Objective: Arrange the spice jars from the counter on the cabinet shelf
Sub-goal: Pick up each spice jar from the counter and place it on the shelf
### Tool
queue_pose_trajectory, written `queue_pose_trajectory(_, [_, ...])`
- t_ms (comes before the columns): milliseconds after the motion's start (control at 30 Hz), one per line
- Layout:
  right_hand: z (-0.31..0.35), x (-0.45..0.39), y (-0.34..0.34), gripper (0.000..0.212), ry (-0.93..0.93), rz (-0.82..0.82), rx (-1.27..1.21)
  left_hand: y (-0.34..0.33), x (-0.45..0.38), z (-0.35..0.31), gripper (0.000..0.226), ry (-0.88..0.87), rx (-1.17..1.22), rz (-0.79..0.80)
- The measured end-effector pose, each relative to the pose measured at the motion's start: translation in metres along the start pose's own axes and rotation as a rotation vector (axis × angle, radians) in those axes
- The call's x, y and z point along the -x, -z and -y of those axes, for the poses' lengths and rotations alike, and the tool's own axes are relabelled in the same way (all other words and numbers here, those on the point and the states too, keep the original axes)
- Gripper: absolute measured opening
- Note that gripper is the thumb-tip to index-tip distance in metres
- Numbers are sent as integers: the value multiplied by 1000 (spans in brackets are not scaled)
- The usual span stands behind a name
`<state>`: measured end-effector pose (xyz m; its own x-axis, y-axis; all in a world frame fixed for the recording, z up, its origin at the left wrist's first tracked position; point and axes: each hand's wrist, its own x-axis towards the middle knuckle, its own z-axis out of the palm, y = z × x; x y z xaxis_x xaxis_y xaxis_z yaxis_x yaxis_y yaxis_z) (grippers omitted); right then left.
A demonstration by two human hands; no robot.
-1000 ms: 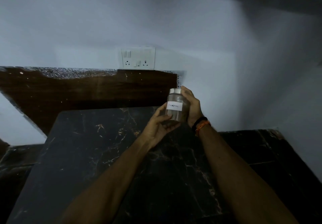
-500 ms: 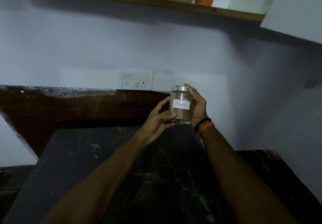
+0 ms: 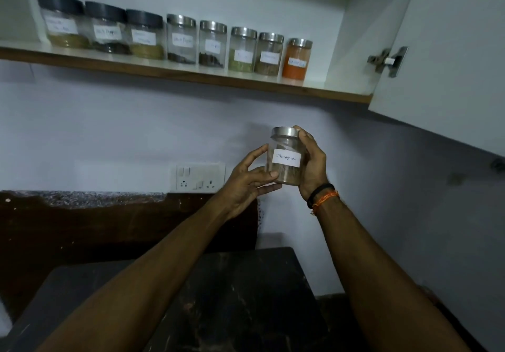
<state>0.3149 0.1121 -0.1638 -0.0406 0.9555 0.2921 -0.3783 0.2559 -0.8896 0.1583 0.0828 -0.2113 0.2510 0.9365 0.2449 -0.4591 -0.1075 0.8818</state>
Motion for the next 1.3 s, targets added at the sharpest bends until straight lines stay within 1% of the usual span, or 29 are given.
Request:
queue_pose_trajectory(300, [45,-42,-14,43,129,30,-6,-16,-40,-46,78,-115,-62,42])
queue_pose_trajectory(567, [75,-68,-22,40,207,52,11,-25,-68,-77,74,-190,-127,100])
queue_pose_trajectory(700, [87,-75,-27,44,252,70,12,-29,-79,-90,71,-220,-164,132])
queue_pose_trajectory(767, [91,-78,-27,39,269,84,13,-30,-83,-96,68,-232,-202,131])
queue_pose_trajectory(833, [94,-80,-26,35,288,95,10,-34,-87,-103,61,-232,-239,92])
queue_pose_trajectory(967, [98,-85,-25,43,302,71,-2,-43,-101,-126,43,-257,-335,4])
queue_pose_trajectory(1033, [100,-88,-24,49,307,69,-5,-47,-109,-141,43,-280,-392,-3])
queue_pose_trajectory(1133, [106,-92,-24,55,324,65,19,-57,-119,-165,51,-277,-494,13])
queue_pose_trajectory(1200, [112,-94,-24,53,344,73,28,-63,-125,-180,54,-272,-588,50])
queue_pose_trajectory(1300, [121,-99,-25,48,376,80,44,-71,-132,-197,49,-264,-710,111])
